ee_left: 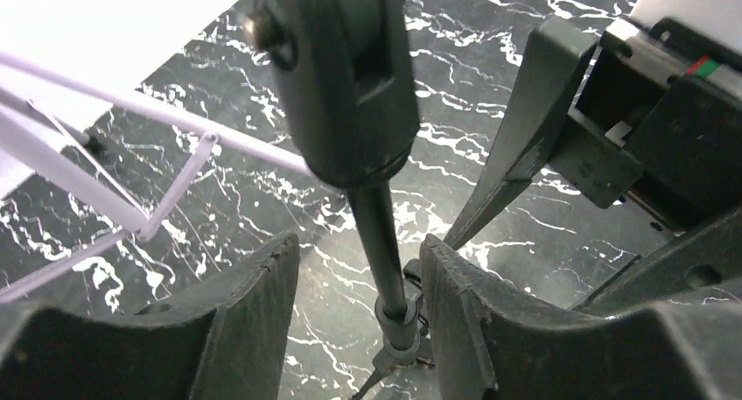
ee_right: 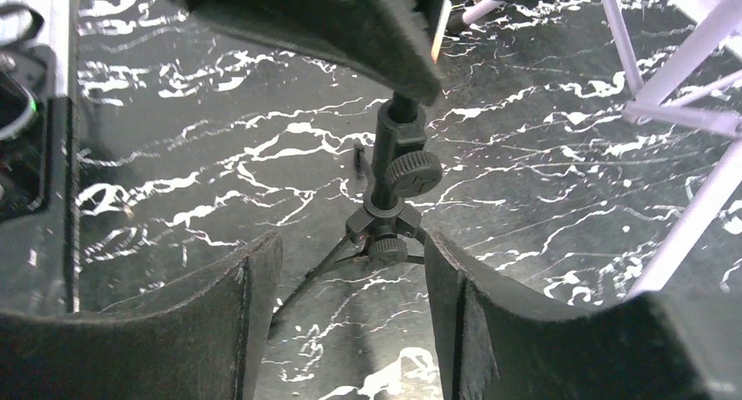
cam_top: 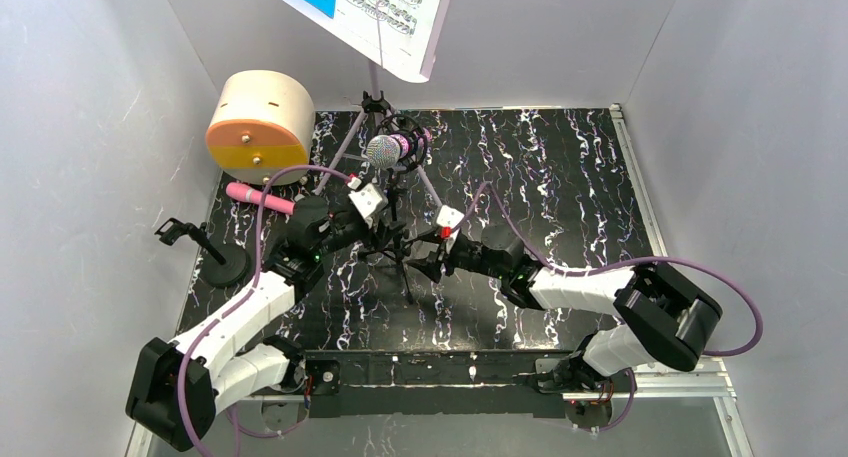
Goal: Pack up the instrument practice props
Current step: Unscrew the knob on the microphone stand.
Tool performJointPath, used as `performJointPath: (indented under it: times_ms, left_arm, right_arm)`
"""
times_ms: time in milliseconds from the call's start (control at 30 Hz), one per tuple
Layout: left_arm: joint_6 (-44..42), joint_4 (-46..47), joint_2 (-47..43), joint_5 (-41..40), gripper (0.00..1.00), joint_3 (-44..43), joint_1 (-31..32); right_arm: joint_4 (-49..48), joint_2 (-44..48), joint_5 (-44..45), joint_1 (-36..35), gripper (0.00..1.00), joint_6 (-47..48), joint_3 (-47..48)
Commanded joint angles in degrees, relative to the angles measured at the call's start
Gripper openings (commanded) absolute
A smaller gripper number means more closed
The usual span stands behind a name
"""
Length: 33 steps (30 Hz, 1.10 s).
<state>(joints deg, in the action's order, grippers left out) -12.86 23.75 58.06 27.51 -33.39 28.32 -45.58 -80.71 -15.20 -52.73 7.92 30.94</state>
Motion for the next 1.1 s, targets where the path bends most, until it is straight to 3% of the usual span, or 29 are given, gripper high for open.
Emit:
performJointPath:
  times_ms: [0, 333, 500, 667, 767, 967, 1067]
  left_arm:
    - [2.0, -1.2, -2.7, -3.4, 0.53, 0.7, -0.1]
    - [15.8, 5.5, -8.5, -9.8, 0.59, 4.1, 0.1]
    - [19.4, 9.1, -6.6, -8.8, 0.59, 4.1, 0.1]
    - [21.3, 11.3, -3.7, -7.3, 0.56, 3.1, 0.1]
    - [21.6, 12.2, -2.9, -6.8, 0.46, 2.7, 0.2]
    - [20.5, 12.5, -2.6, -4.9, 0.16, 2.6, 0.2]
    - [19.7, 12.5, -3.2, -4.0, 0.09, 2.8, 0.2]
  right_arm:
    - [-10.0, 0.9, 3.5, 0.0, 0.69, -14.7, -1.5]
    - [-13.9, 0.0, 10.0, 0.1, 0.73, -36.6, -3.3]
    - [-15.1, 0.3, 17.4, 0.0, 0.72, -45.9, -4.3]
    - [-15.3, -0.3, 19.3, 0.1, 0.71, -51.6, -3.9]
    - [-15.3, -0.6, 19.6, 0.1, 0.70, -53.7, -3.4]
    - [-14.9, -2.0, 18.4, 0.1, 0.67, -55.9, -1.8]
    - [-16.1, -3.4, 17.1, 0.2, 0.64, -57.2, -1.3]
